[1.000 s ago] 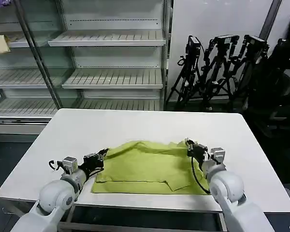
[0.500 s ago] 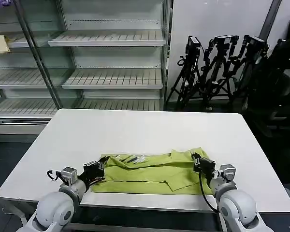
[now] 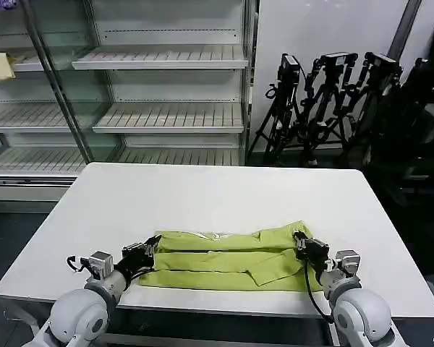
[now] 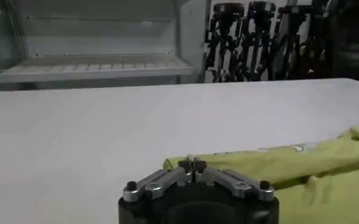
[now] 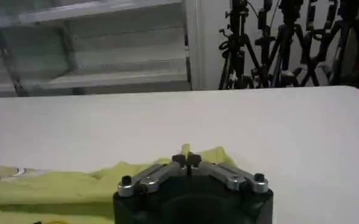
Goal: Fold and organize the clothes.
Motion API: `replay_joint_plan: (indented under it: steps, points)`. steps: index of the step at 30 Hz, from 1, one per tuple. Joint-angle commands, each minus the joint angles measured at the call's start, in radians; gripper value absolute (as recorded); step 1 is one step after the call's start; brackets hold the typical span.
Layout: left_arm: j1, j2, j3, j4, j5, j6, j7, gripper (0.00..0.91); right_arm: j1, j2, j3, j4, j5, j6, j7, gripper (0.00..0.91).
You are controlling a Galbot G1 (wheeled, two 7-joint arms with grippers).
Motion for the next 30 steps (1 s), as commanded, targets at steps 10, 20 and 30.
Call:
replay_joint_plan:
  steps: [10, 20, 30]
  points:
    - [0.064, 0.01, -0.018, -0.064, 0.028, 0.048, -0.025, 0.907, -0.021, 0.001, 0.018, 0.024, -0.037, -0.009, -0.034, 0.907]
    - [0.074, -0.003, -0.019, -0.156, -0.042, 0.048, -0.177, 0.907, -0.076, -0.002, 0.122, 0.096, -0.04, 0.011, -0.052, 0.907]
    - [0.084, -0.037, 0.025, -0.106, -0.129, 0.049, -0.363, 0.907, -0.11, 0.021, 0.132, 0.115, -0.094, 0.034, -0.076, 0.907]
